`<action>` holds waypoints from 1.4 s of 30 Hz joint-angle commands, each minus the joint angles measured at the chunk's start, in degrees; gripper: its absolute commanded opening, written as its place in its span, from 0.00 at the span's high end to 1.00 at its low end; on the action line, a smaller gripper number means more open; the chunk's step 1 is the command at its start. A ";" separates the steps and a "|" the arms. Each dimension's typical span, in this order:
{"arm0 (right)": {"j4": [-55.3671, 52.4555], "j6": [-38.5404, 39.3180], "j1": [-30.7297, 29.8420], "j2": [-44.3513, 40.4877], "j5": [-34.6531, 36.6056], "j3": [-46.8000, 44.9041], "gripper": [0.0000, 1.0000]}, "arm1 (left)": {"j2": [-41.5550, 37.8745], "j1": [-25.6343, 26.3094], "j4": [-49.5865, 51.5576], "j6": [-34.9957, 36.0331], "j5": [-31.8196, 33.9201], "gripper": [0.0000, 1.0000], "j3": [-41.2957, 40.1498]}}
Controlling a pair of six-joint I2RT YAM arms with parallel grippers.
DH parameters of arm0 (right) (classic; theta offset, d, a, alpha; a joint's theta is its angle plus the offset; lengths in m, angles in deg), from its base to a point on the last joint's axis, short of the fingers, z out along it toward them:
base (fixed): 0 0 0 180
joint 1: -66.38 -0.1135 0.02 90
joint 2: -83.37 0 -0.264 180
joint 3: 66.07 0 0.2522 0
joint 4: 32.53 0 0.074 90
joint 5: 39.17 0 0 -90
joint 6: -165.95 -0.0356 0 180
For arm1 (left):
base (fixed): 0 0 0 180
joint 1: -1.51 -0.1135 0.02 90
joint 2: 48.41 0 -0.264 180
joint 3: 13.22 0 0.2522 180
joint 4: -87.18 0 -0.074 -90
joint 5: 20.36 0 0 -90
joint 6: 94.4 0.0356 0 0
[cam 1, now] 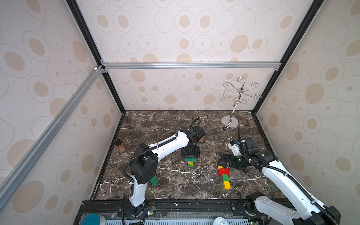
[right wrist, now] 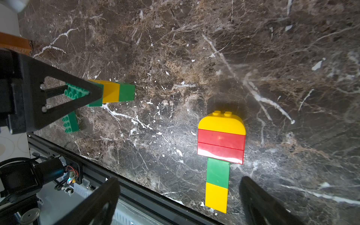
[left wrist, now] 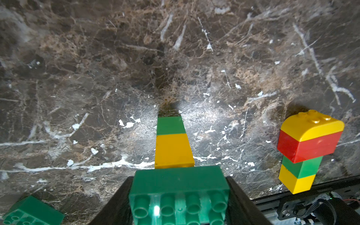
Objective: Assemble an ice cream with lego
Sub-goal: Assemble the lego brick with the lego brick.
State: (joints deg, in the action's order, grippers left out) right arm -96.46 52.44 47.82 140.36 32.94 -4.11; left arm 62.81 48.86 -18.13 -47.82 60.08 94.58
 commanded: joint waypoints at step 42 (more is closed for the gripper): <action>-0.39 1.22 0.64 1.19 0.66 1.54 0.02 | 3.27 4.41 -1.28 -7.05 1.27 0.61 -7.99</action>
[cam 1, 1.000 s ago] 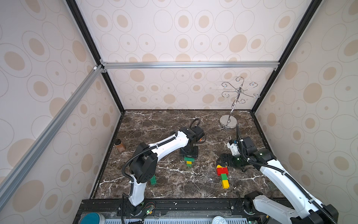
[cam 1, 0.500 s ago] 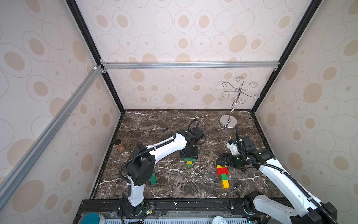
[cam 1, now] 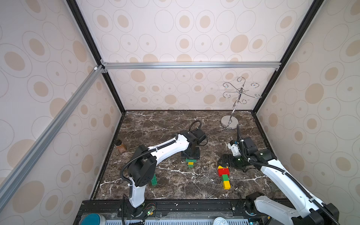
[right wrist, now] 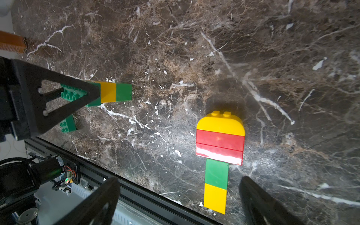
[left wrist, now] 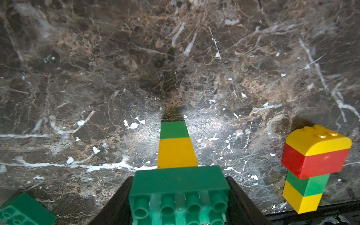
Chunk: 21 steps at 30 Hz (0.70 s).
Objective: Assemble an ice cream with lego
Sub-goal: Assemble the lego brick with the lego brick.
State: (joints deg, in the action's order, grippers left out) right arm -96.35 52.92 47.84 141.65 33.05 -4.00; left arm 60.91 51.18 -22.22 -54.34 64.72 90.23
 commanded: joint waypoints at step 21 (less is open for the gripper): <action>-0.83 0.66 0.73 -1.07 0.74 1.34 0.01 | 4.34 2.01 3.52 -1.03 -0.97 0.35 2.81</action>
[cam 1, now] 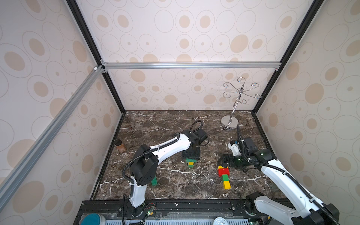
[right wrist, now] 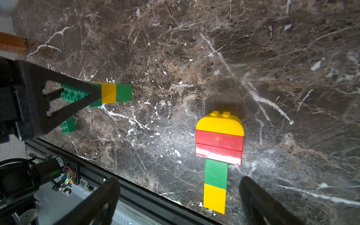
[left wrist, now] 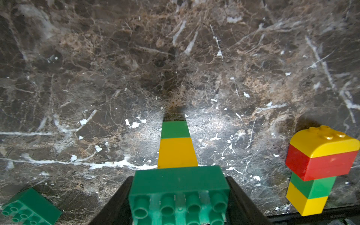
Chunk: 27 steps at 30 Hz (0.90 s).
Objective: Assemble an ice cream with lego
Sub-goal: Assemble the lego brick with the lego brick.
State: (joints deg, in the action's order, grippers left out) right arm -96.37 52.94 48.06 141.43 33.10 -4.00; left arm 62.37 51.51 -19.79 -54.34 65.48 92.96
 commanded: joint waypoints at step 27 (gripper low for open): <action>-1.29 0.77 0.75 -1.29 0.77 1.08 0.02 | 0.50 1.68 1.98 -1.07 1.36 0.01 3.78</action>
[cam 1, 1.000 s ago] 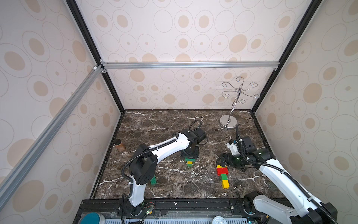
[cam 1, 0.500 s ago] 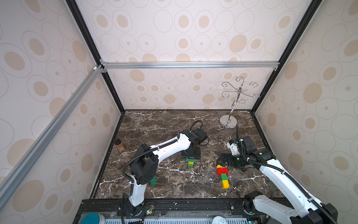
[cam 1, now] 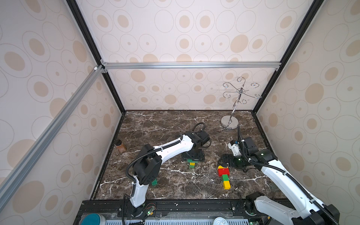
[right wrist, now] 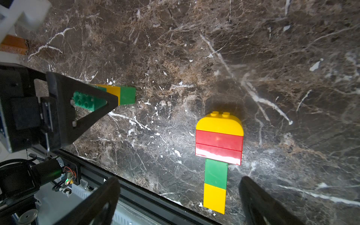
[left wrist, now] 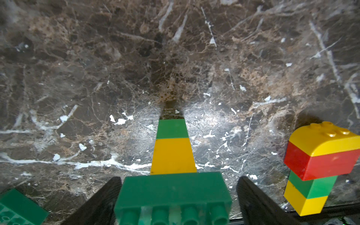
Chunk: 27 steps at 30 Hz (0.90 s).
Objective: Assemble an ice cream with lego
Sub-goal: Assemble the lego brick with the lego brick.
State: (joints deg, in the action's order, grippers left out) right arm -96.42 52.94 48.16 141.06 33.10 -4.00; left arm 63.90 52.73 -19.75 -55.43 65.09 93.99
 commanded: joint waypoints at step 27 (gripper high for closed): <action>-1.65 1.49 0.74 0.14 -0.23 2.30 0.02 | -42.93 -15.46 -0.01 -9.19 8.89 0.00 -36.12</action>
State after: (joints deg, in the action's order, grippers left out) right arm -96.68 53.40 48.45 140.91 33.01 -3.34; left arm 23.81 38.26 -19.81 -62.86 73.59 60.48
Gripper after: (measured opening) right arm 0.985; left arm 0.998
